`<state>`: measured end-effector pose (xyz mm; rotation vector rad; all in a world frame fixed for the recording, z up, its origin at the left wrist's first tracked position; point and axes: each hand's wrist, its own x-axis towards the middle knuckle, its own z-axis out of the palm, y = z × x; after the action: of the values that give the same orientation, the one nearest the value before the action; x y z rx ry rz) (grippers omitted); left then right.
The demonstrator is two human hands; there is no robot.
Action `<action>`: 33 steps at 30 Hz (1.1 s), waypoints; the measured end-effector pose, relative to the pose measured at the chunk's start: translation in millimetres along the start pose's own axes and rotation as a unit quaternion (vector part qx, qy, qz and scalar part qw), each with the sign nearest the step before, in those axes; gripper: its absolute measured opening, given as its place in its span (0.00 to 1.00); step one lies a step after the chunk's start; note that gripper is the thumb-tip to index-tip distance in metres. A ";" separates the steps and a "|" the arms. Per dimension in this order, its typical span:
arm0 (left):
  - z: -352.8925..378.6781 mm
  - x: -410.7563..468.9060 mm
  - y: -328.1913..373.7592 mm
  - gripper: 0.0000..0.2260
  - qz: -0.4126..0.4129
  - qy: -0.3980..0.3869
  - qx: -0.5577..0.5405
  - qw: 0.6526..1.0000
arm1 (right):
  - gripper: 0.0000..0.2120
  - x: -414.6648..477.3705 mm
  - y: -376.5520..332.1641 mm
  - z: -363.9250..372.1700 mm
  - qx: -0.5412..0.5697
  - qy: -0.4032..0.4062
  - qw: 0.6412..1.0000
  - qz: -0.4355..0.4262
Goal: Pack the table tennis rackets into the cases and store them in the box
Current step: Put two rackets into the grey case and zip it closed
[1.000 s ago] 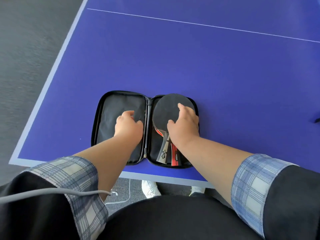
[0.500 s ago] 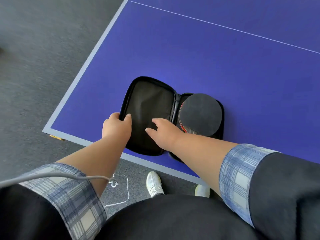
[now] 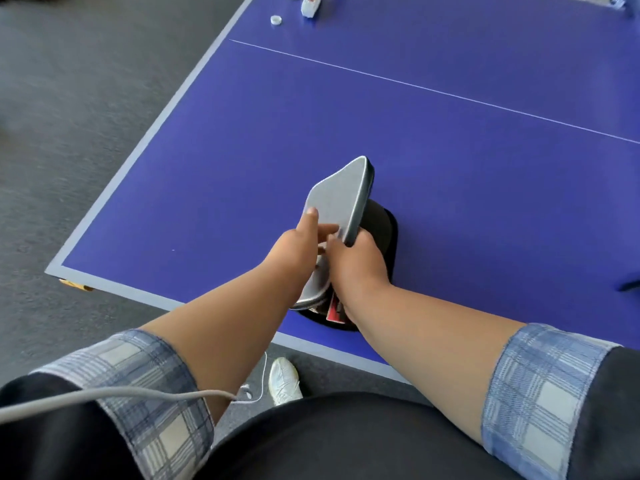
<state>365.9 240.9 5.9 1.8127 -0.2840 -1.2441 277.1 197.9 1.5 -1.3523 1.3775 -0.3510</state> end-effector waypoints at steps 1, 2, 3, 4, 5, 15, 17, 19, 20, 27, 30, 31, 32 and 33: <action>11.3 1.2 -6.2 0.23 0.007 -0.014 0.010 1.000 | 0.09 4.3 10.3 -12.8 -0.020 0.027 0.999 0.014; 21.3 2.1 -12.0 0.21 0.012 -0.026 0.020 0.999 | 0.09 8.0 21.6 -25.4 -0.033 0.049 0.998 0.034; 29.8 2.3 -17.7 0.20 0.018 -0.034 0.034 0.999 | 0.10 12.9 34.9 -36.3 -0.043 0.065 0.995 0.057; 36.2 2.2 -23.3 0.19 0.028 -0.029 0.058 0.998 | 0.11 17.9 47.6 -46.4 -0.048 0.074 0.993 0.079; 39.5 3.3 -29.2 0.18 0.043 -0.003 0.089 0.995 | 0.11 23.2 59.1 -54.6 -0.052 0.076 0.990 0.103; -6.9 18.5 -96.7 0.25 -0.033 0.159 0.223 0.961 | 0.30 51.0 97.8 -65.2 -0.065 0.033 0.977 0.203; -11.4 18.5 -104.1 0.27 -0.034 0.139 0.236 0.961 | 0.37 50.0 91.8 -63.8 -0.183 0.051 0.976 0.104; -13.7 18.0 -107.7 0.26 -0.019 0.120 0.236 0.964 | 0.38 47.8 80.1 -58.2 -0.319 0.028 0.945 -0.063; -15.0 17.2 -108.7 0.25 -0.009 0.112 0.239 0.964 | 0.37 47.8 72.5 -52.7 -0.379 -0.011 0.914 -0.145; -33.1 17.2 -122.7 0.11 0.018 0.109 0.398 0.911 | 0.36 67.9 72.2 -6.1 -0.591 -0.199 0.749 -0.226; -37.2 17.5 -133.1 0.12 0.033 0.122 0.421 0.898 | 0.37 65.4 75.3 0.4 -0.599 -0.184 0.750 -0.211; -37.5 17.6 -135.7 0.12 0.047 0.125 0.405 0.905 | 0.38 65.2 75.3 0.9 -0.599 -0.182 0.751 -0.209; -36.7 18.2 -137.0 0.14 0.063 0.122 0.386 0.912 | 0.38 65.2 75.0 0.8 -0.598 -0.182 0.752 -0.209; -35.1 19.6 -137.2 0.16 0.078 0.109 0.372 0.918 | 0.37 65.5 75.3 0.6 -0.597 -0.182 0.753 -0.210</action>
<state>366.0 326.8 -108.5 2.4866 -0.8446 -0.8549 257.7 166.1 -91.2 -2.6196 0.8800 0.6429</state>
